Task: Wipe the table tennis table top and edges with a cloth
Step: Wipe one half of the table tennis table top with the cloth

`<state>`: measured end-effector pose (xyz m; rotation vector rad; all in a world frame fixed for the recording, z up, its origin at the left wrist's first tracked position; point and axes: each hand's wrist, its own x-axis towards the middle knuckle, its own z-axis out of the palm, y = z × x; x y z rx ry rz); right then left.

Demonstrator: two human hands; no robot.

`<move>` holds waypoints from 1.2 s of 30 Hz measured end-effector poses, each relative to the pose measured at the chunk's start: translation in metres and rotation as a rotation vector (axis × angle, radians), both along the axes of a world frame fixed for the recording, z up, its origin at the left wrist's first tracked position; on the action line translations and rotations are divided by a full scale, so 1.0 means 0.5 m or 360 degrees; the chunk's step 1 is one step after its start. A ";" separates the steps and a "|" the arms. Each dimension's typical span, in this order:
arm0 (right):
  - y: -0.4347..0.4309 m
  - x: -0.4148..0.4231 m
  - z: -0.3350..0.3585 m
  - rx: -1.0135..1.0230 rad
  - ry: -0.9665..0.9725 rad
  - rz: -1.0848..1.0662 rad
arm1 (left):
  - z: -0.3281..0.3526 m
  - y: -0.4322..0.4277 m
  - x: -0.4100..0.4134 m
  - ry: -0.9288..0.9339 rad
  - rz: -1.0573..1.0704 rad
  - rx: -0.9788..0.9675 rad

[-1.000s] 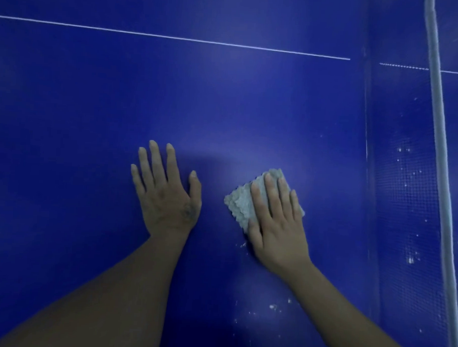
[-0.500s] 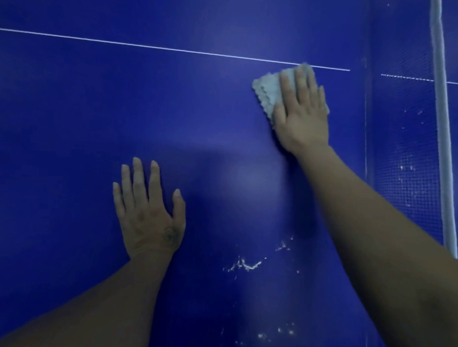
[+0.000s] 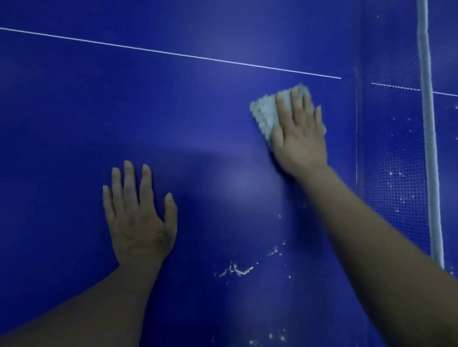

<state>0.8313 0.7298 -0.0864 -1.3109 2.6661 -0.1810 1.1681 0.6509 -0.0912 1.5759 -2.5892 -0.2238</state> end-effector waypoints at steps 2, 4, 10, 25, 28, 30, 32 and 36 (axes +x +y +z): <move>-0.033 -0.073 0.004 0.0008 -0.0029 -0.0114 | -0.001 0.001 -0.001 0.0002 -0.0010 -0.0016; -0.028 -0.104 0.005 -0.0014 -0.0064 -0.0273 | -0.001 0.001 -0.001 0.0002 -0.0007 -0.0024; 0.158 0.006 -0.020 -0.0062 0.0081 -0.0650 | 0.004 0.000 -0.002 0.0033 0.0005 -0.0006; 0.182 0.062 -0.028 0.0006 0.0050 -0.0705 | 0.001 -0.001 0.001 -0.0002 0.0003 0.0022; 0.163 0.032 -0.030 -0.0026 0.0029 -0.0729 | 0.000 0.001 0.000 0.0005 -0.0004 -0.0002; 0.205 0.070 -0.030 -0.0036 0.0074 -0.0732 | 0.002 0.001 -0.001 0.0008 -0.0002 0.0000; 0.277 0.136 -0.026 -0.0028 0.0111 -0.0753 | 0.003 0.002 -0.002 0.0010 0.0002 0.0013; 0.417 0.304 -0.003 0.0044 -0.0008 -0.0869 | 0.003 0.001 -0.001 0.0005 -0.0001 0.0020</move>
